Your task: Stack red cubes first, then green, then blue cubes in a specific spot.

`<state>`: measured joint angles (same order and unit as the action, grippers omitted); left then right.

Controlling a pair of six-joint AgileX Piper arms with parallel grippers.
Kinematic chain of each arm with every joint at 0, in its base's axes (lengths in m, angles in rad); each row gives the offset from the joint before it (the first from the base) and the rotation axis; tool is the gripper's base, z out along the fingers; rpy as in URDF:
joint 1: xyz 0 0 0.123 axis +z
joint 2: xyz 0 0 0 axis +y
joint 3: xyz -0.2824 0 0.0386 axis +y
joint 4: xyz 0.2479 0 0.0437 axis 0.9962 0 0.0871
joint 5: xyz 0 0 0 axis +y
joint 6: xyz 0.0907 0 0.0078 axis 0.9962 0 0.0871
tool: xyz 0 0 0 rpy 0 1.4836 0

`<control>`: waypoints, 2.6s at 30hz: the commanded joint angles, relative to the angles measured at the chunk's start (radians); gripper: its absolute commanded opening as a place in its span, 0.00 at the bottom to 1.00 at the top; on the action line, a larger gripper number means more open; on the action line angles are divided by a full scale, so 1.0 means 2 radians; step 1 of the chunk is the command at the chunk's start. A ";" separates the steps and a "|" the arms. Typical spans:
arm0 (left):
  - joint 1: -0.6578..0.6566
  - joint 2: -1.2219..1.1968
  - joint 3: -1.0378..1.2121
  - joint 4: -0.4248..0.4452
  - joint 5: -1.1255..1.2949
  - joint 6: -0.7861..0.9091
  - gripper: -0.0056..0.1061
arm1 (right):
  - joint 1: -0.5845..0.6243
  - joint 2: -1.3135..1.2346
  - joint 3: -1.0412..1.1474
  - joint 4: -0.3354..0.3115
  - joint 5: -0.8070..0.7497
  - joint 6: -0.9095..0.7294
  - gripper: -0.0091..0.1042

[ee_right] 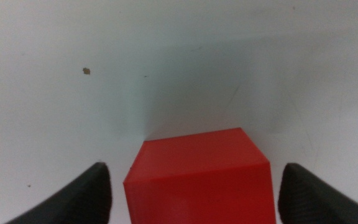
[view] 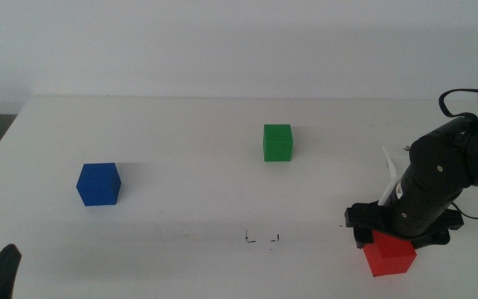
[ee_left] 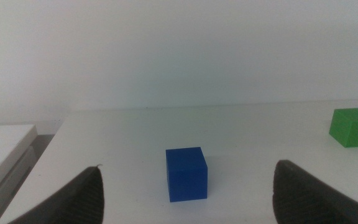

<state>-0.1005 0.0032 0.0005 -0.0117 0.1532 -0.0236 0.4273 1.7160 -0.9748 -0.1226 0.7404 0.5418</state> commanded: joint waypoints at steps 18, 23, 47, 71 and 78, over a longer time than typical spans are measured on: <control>0.001 -0.002 0.000 -0.001 -0.004 0.000 0.86 | 0.005 0.008 -0.010 -0.017 0.049 0.007 0.13; 0.001 -0.002 0.000 -0.001 -0.004 0.000 0.86 | 0.032 0.007 -0.072 -0.020 0.122 0.025 0.19; 0.001 -0.002 0.000 -0.001 -0.004 0.000 0.86 | 0.164 0.190 -0.426 -0.020 0.234 0.085 0.19; 0.001 -0.002 0.000 -0.001 -0.004 0.000 0.86 | 0.172 0.233 -0.402 -0.037 0.197 0.187 0.23; 0.001 -0.002 0.000 -0.001 -0.004 0.000 0.86 | 0.172 0.233 -0.398 -0.042 0.190 0.187 0.23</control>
<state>-0.1005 0.0032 0.0005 -0.0117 0.1532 -0.0236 0.7682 2.1885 -1.7739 -0.1878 1.1238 0.9128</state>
